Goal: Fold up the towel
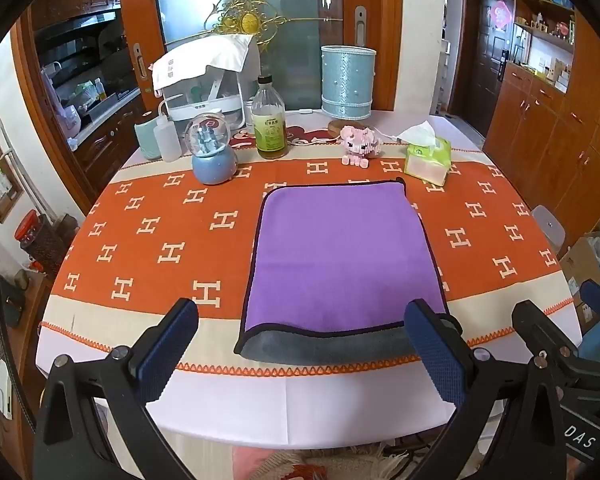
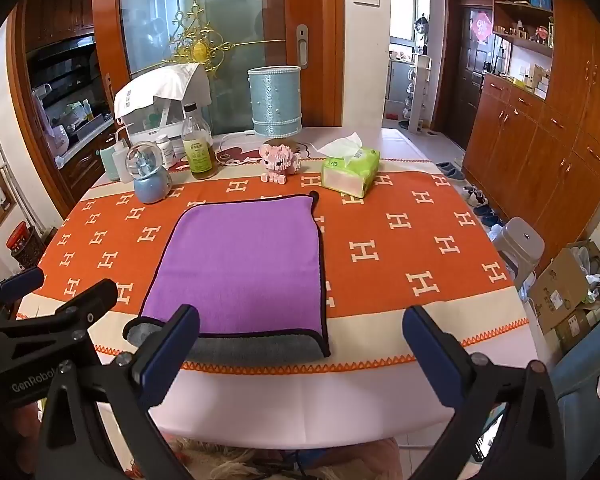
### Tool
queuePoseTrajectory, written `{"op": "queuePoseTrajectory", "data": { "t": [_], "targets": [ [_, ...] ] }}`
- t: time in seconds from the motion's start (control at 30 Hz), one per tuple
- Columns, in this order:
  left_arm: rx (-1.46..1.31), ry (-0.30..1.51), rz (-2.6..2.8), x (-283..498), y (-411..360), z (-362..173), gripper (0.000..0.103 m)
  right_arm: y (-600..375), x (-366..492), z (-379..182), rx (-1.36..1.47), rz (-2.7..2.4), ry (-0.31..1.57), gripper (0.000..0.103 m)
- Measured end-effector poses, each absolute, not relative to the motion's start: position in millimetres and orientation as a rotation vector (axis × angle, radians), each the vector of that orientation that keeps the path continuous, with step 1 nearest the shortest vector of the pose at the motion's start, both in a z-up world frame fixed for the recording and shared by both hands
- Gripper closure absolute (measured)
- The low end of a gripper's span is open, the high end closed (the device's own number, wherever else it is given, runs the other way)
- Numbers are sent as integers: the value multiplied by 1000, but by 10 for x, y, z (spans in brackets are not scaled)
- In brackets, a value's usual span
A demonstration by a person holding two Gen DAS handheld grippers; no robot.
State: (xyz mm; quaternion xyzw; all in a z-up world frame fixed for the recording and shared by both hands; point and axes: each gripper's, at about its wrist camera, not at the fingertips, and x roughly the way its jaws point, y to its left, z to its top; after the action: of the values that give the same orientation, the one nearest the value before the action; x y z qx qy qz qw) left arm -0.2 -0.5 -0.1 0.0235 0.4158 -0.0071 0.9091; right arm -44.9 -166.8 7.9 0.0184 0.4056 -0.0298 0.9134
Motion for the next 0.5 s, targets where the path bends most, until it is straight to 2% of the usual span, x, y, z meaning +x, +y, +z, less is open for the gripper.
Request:
{"op": "queuePoseTrajectory", "data": {
  "t": [0.5],
  "targets": [
    [46,869,-17,-41,-38,-52,1,-1677,-453,79,41,-57,837,1]
  ]
}}
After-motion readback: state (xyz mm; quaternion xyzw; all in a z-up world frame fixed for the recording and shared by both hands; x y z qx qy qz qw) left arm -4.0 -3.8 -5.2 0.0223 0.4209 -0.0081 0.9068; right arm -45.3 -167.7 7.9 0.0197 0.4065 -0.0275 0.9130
